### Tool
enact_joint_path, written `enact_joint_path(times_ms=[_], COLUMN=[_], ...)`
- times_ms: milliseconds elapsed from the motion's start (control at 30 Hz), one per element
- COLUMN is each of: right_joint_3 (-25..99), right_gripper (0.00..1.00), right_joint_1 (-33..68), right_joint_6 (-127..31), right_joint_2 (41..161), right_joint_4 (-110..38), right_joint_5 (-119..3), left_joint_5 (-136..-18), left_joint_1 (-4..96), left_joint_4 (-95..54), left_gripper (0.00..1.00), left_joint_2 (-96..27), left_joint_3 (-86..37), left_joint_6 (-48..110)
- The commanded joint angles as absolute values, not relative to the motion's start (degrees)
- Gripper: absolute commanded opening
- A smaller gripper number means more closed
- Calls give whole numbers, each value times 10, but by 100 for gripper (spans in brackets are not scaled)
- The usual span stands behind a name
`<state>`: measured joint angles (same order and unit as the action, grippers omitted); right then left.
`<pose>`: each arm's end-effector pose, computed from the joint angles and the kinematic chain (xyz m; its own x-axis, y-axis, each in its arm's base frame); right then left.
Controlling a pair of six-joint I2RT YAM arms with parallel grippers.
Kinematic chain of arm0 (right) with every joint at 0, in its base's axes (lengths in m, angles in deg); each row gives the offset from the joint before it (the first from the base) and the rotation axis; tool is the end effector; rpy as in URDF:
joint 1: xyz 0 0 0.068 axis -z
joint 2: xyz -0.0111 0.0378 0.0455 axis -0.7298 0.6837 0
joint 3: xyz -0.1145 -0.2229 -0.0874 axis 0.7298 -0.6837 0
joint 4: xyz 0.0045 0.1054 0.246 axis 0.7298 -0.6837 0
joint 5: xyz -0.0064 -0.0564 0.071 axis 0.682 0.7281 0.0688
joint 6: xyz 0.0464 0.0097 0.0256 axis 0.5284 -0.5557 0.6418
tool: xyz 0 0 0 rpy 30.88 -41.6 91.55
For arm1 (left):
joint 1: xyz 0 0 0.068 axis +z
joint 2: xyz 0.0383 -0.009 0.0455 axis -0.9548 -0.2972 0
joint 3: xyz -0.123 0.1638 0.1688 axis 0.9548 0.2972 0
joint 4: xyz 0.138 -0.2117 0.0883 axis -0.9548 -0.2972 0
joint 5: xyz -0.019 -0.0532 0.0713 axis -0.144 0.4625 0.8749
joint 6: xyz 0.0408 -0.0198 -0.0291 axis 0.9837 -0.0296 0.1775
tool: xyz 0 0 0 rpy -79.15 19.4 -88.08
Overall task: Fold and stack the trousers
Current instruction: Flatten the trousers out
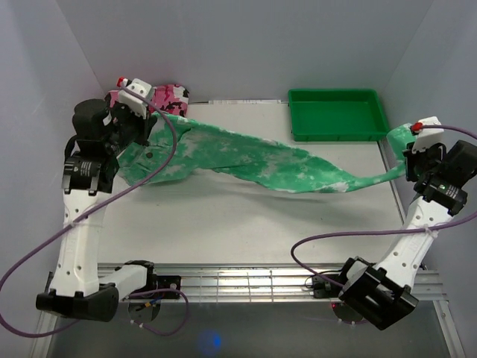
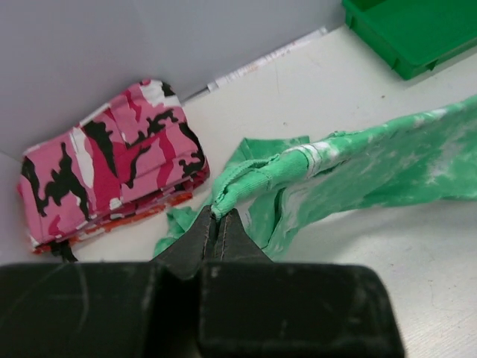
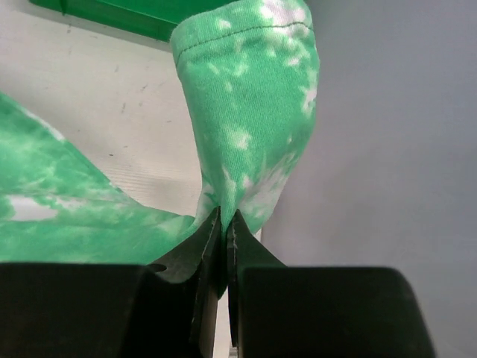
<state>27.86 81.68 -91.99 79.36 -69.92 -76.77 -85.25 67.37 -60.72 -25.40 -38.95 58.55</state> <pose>0.1945 -0.1157 0.3760 -0.4111 -0.3708 -0.8328 -0.0845 0.9251 -0.3702 0.2345 -0.0322 0.4578 -0.2028 0.2765 -0.9394 0.4318 0.8863 0.1677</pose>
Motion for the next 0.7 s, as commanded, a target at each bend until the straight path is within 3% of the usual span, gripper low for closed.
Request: enact_joint_path(times_ms=[0, 300, 467, 667], right_joint_3=[264, 279, 261, 218], right_gripper=[8, 8, 8, 8], right_joint_1=[868, 930, 896, 749], right_joint_6=[-910, -848, -794, -760], right_joint_2=[762, 791, 808, 859], right_joint_4=[-650, -578, -516, -415], right_joint_5=[-777, -818, -842, -734], left_joint_5=[-896, -1065, -972, -813], left_joint_1=[674, 674, 674, 675], left_joint_4=[-587, -599, -639, -632], left_gripper=[0, 0, 0, 0], left_joint_2=[-189, -271, -347, -394], left_joint_3=[-431, -615, -711, -647], left_joint_6=[599, 468, 412, 421])
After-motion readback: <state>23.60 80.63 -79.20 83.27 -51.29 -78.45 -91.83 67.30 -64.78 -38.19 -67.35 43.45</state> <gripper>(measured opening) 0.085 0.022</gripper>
